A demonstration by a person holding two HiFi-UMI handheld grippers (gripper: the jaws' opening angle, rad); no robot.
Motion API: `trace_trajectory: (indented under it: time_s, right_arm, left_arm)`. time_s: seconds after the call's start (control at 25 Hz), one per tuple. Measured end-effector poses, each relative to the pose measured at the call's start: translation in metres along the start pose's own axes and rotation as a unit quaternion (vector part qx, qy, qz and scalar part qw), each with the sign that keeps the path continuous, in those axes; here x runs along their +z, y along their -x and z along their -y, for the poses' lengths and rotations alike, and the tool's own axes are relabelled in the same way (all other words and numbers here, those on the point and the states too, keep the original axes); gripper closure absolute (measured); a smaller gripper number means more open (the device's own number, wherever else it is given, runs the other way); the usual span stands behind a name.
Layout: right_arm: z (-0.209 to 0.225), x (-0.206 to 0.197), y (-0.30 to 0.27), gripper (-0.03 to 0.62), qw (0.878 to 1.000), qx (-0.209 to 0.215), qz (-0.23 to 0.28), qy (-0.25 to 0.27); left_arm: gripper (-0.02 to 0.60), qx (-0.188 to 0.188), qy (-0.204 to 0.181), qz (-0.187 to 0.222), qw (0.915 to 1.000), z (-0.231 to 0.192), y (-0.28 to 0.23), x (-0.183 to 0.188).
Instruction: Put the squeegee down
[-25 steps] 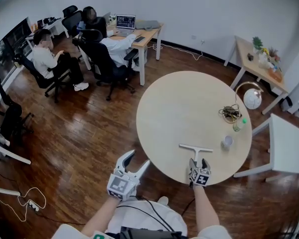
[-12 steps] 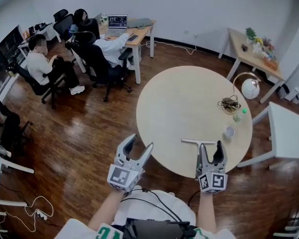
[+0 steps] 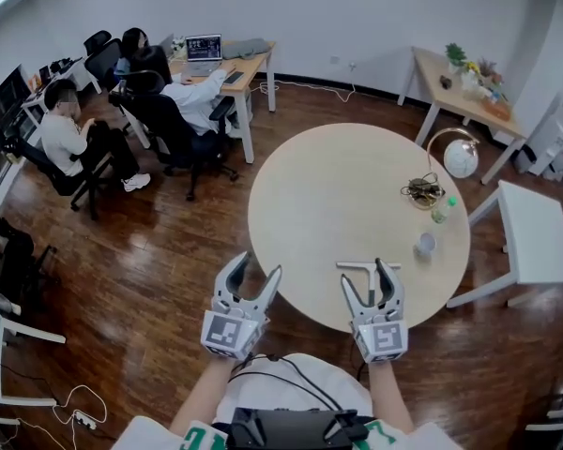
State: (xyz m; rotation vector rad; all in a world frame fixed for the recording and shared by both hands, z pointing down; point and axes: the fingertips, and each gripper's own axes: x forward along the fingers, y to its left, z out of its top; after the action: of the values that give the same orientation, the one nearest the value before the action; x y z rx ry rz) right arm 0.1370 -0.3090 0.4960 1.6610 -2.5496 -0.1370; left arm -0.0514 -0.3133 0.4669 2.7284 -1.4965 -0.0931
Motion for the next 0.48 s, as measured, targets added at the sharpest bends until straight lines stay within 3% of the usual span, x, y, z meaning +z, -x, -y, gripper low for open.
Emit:
trace_trajectory:
  time_s: [0.2,0.48]
  right_arm:
    - [-0.009,0.002,-0.007,0.253,0.999,0.020,0.007,-0.037]
    - [-0.003,0.005,-0.003,0.253,0.999,0.015,0.009,-0.048]
  left_arm:
    - [0.336,-0.004,-0.029,-0.006,0.9996,0.003,-0.005,-0.007]
    - [0.336,-0.011,-0.020,-0.009,0.9997,0.006,-0.014,-0.013]
